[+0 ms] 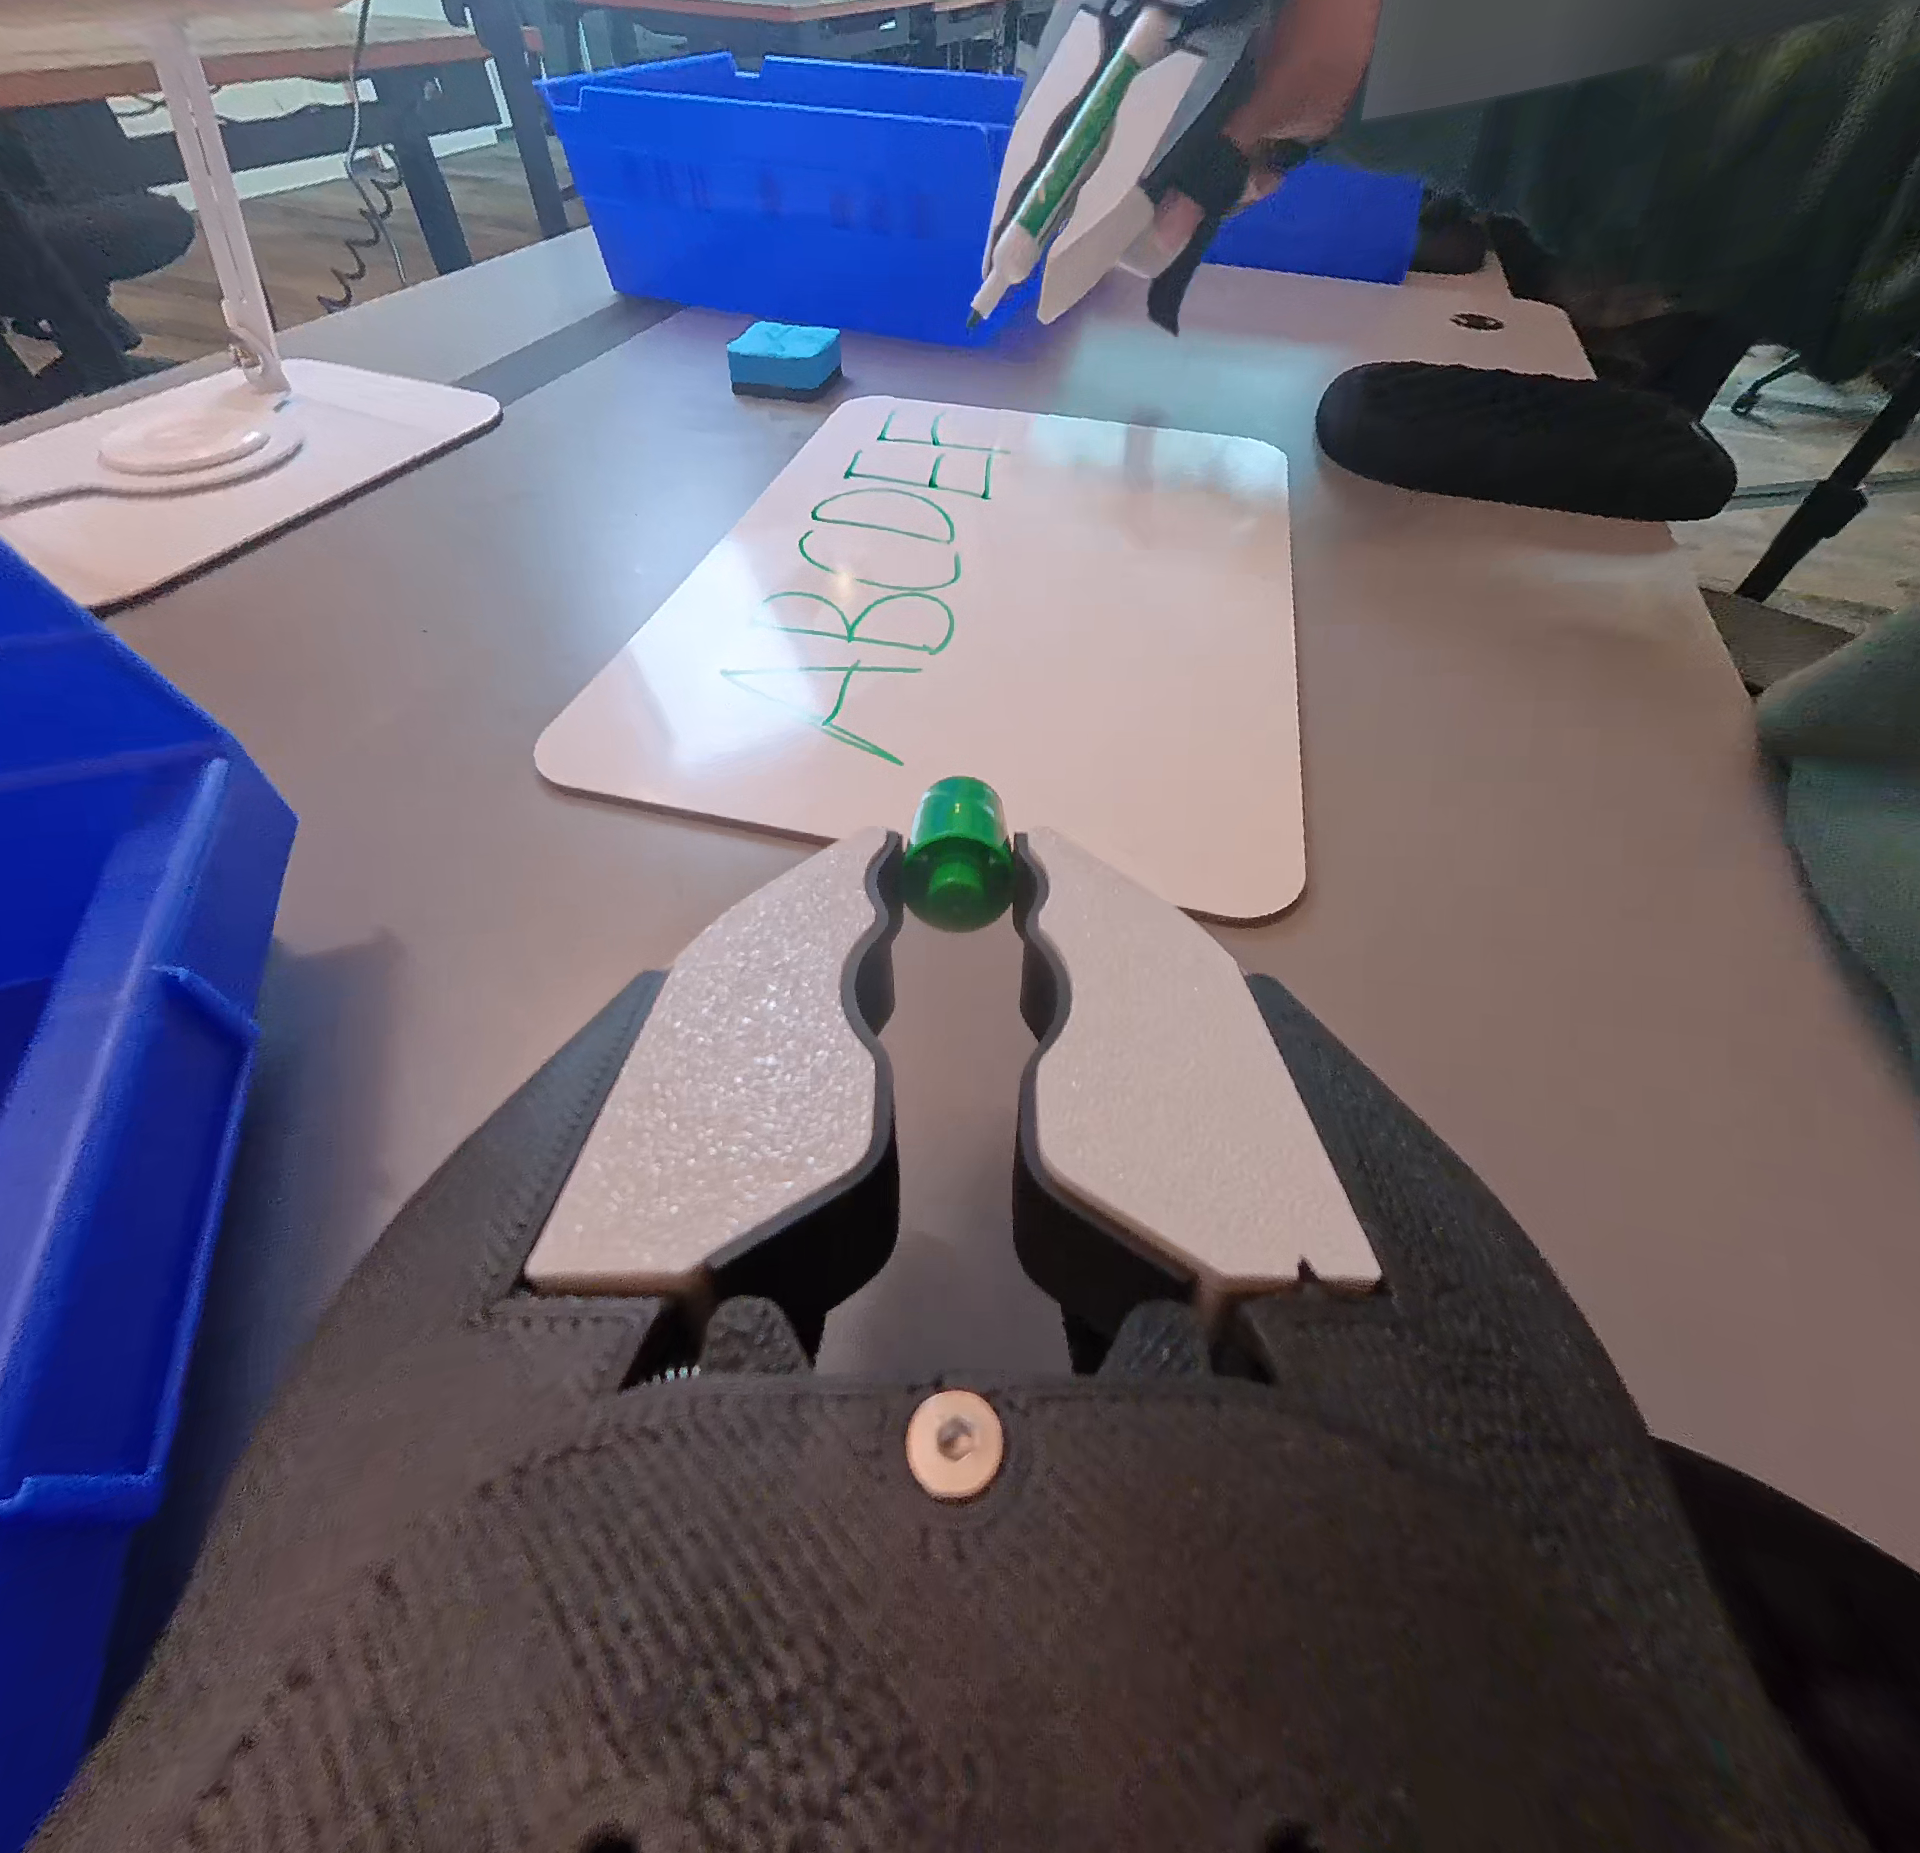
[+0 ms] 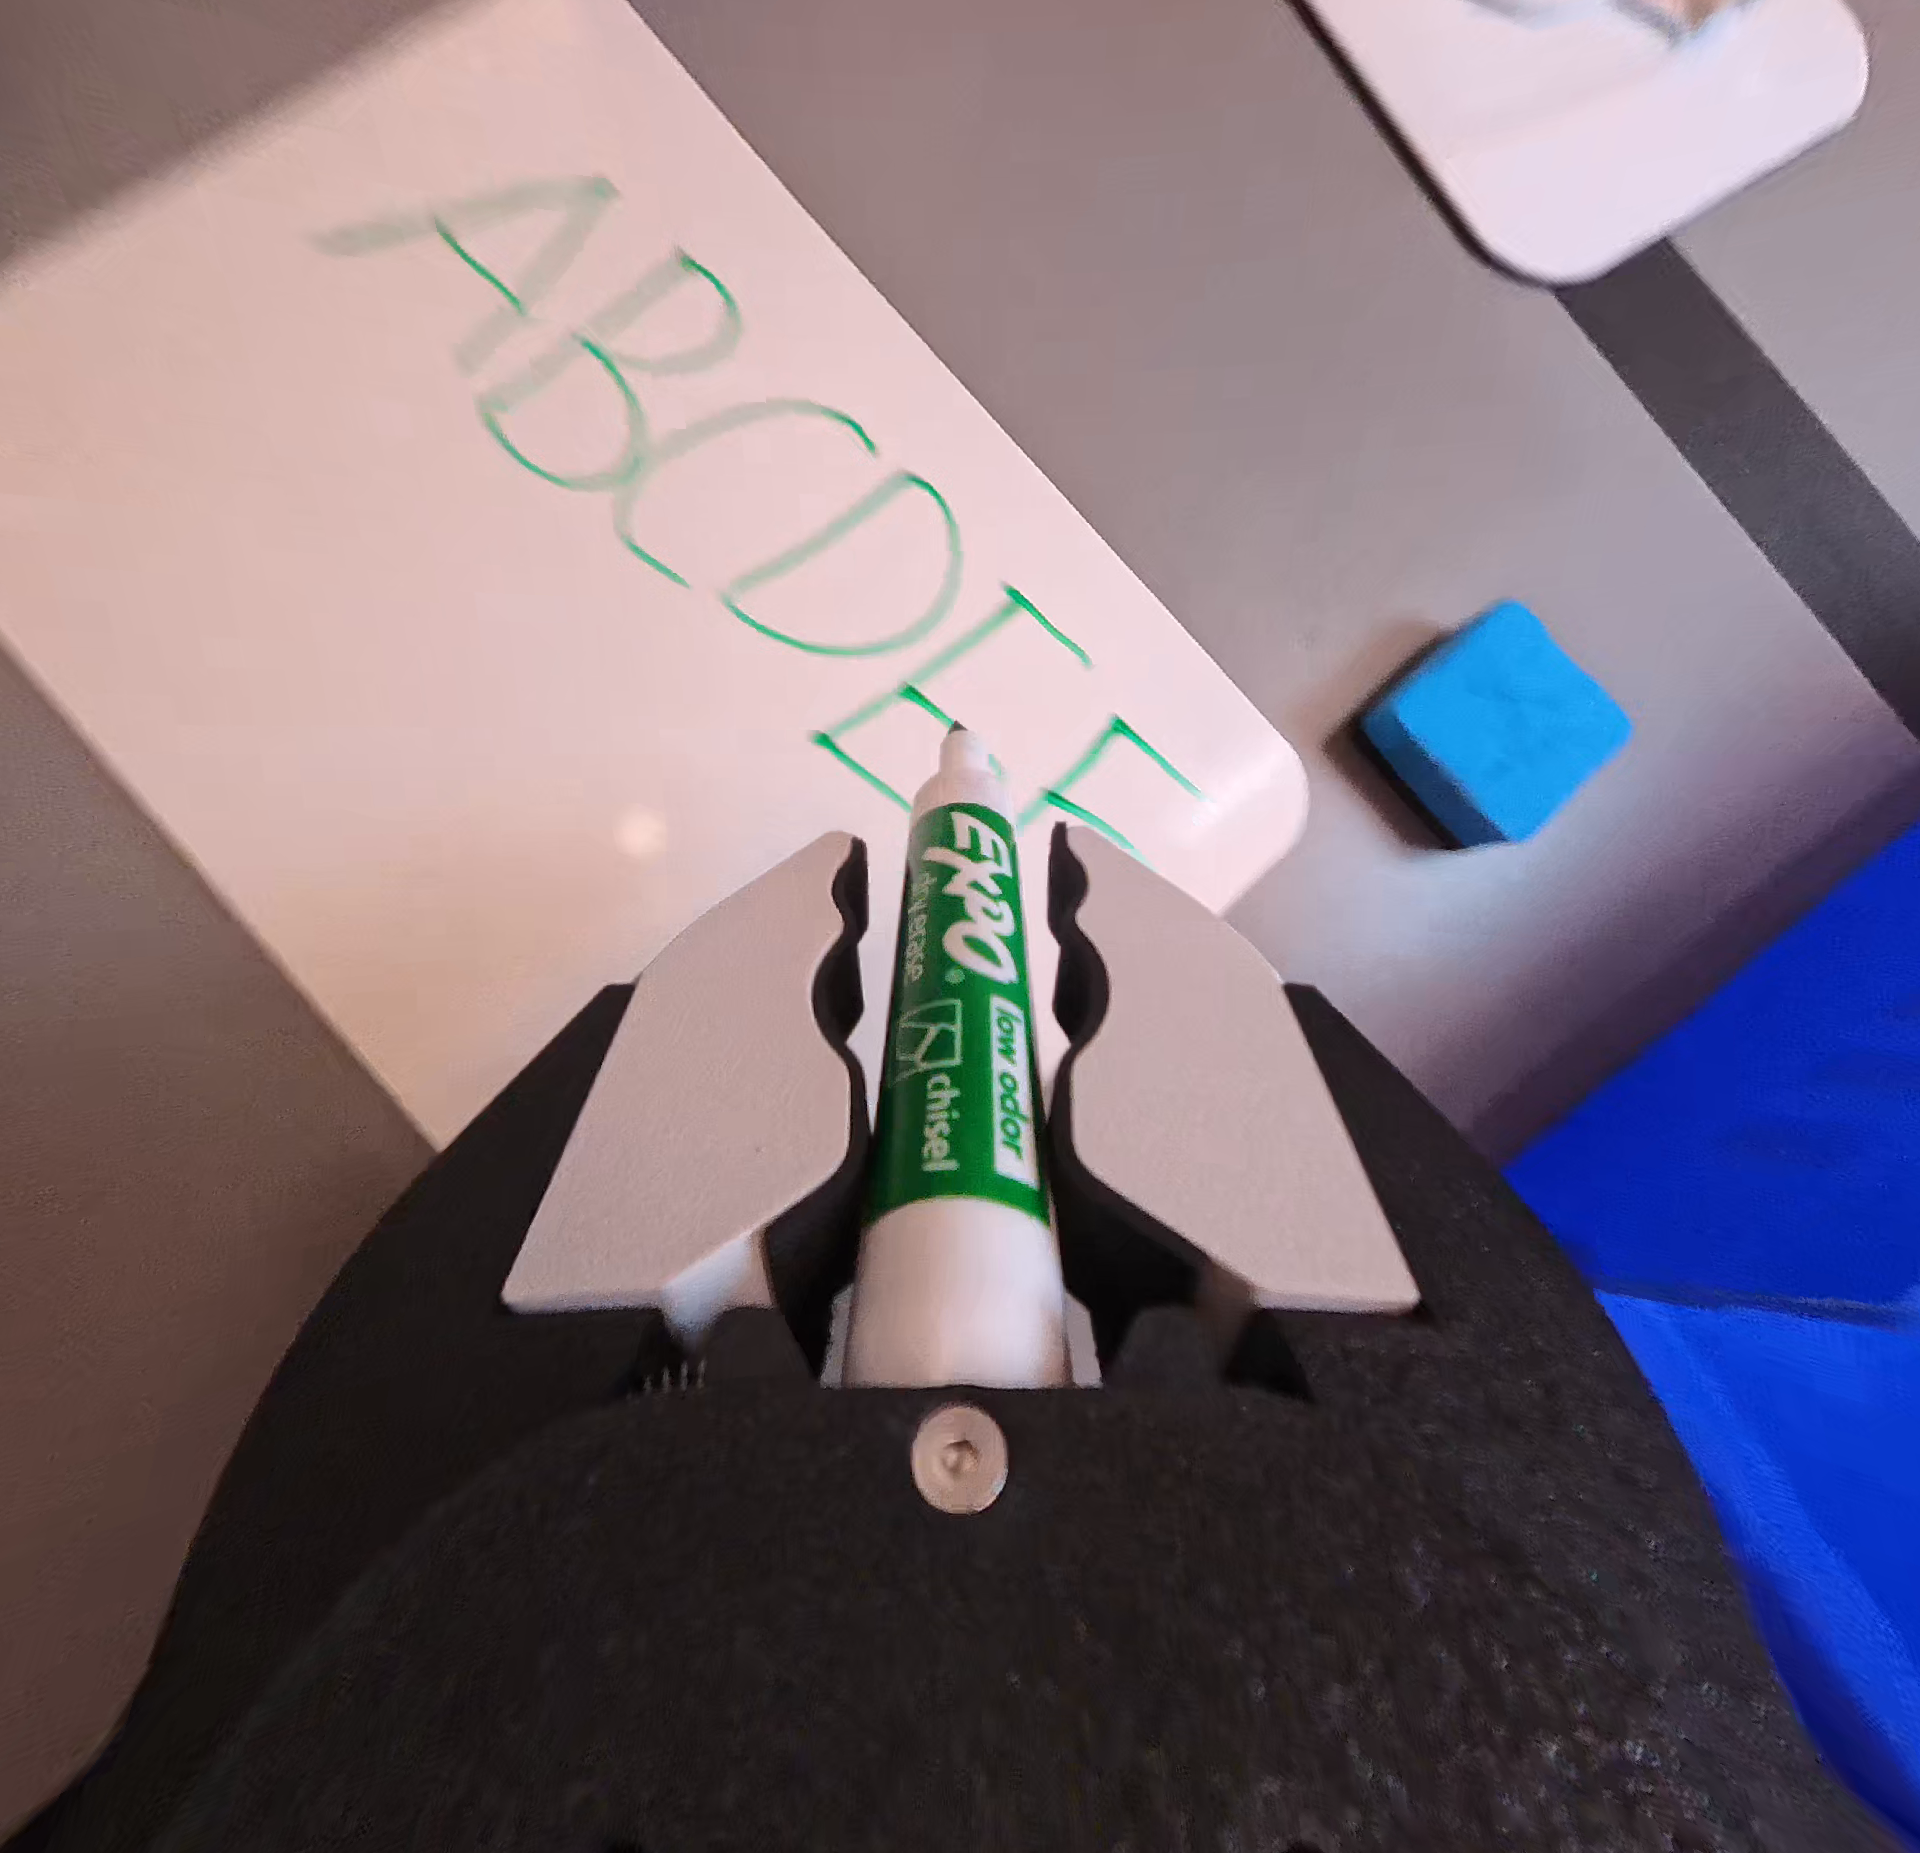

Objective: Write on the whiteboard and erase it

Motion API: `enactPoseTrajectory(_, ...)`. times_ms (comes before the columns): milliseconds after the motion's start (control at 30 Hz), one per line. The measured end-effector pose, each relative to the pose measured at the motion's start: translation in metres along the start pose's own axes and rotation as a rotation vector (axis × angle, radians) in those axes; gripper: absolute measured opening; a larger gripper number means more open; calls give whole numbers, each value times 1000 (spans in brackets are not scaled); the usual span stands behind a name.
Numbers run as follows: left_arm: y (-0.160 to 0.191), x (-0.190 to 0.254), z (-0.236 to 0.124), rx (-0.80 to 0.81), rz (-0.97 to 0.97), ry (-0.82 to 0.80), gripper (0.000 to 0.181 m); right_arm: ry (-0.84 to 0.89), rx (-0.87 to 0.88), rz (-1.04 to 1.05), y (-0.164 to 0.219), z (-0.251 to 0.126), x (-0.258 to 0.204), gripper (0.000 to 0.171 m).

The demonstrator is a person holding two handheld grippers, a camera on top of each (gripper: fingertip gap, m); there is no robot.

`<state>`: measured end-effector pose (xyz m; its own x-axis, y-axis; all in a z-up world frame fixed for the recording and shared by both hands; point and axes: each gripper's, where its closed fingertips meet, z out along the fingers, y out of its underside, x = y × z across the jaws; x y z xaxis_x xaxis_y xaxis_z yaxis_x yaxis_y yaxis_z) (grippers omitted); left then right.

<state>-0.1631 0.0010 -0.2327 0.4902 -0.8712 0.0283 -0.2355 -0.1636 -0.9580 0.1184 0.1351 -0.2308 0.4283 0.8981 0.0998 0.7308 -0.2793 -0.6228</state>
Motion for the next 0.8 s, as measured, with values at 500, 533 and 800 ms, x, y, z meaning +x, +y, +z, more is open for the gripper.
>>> enactPoseTrajectory(500, -119, 58, 55, 226, 220, 81, 20, -737, 840, 183, -117, -41, -142, 34)
enactPoseTrajectory(533, -124, 60, 62, 231, 233, 76, 20, -771, 851, 187, -120, -43, -146, 34)
enactPoseTrajectory(800, -136, 73, 92, 300, 257, 87, 20, -940, 841, 229, -112, -58, -162, 34)
